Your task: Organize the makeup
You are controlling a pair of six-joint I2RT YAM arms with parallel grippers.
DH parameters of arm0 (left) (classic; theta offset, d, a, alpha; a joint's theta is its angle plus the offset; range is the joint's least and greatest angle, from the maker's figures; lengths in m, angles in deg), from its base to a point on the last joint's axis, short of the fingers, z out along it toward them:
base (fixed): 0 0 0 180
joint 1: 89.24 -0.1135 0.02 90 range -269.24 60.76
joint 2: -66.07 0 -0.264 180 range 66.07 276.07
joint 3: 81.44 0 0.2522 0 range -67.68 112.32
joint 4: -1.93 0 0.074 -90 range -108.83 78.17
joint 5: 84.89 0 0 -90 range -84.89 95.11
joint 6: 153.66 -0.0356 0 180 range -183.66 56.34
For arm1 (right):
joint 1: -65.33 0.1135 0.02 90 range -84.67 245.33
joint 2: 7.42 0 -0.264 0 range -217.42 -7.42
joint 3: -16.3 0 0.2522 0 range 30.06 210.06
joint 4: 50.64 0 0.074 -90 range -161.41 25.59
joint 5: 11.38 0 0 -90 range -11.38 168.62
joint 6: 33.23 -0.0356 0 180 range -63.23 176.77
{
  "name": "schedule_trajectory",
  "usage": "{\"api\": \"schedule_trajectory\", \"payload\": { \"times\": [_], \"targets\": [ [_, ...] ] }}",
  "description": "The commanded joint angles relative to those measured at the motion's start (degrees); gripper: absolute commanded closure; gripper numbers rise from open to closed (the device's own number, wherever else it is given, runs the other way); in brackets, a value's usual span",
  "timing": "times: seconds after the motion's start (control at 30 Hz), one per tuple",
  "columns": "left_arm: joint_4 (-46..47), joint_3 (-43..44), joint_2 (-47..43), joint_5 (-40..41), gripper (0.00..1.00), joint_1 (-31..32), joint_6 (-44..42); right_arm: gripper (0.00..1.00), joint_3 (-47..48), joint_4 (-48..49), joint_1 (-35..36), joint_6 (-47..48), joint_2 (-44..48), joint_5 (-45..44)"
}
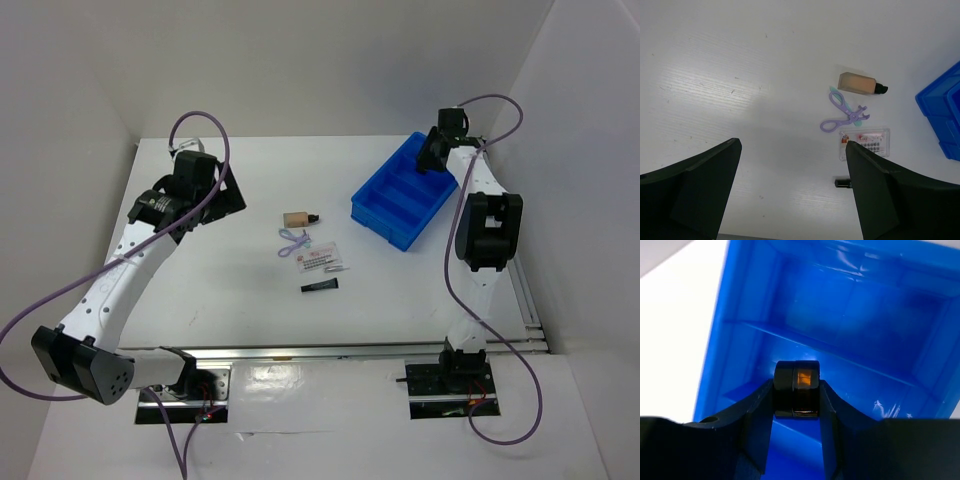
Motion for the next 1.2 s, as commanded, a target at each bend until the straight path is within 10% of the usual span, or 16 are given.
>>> {"api": "schedule_trajectory", "payload": {
  "times": [0.0, 0.2, 0.77, 1.03, 1.17],
  "targets": [
    [1.07, 1.42, -0.15, -0.66, 0.0, -0.29, -0.7, 0.6, 1.6, -1.17, -0.26, -0.75, -1.44, 0.63],
    [0.54, 1.42, -0.15, -0.66, 0.0, -0.29, -0.7, 0.15, 2.3, -1.69, -0.26, -0.75, 0.04, 1.86],
    [-1.3, 3.17, -0.67, 2.85, 0.0, -0.29, -0.19, 0.36, -10.71, 4.29, 23.19, 8.04, 17.99, 1.33],
    [-0.78, 1.24, -3.05, 4.18, 0.0, -0.29, 0.97, 0.24, -5.7, -1.07, 34.01, 12.34, 8.41, 3.88],
    [-0.78, 1.24, -3.05, 3.65, 0.0, -0.29, 0.97, 0.02, 0.53, -5.46, 37.25, 17.96, 2.53, 4.41]
  ]
}}
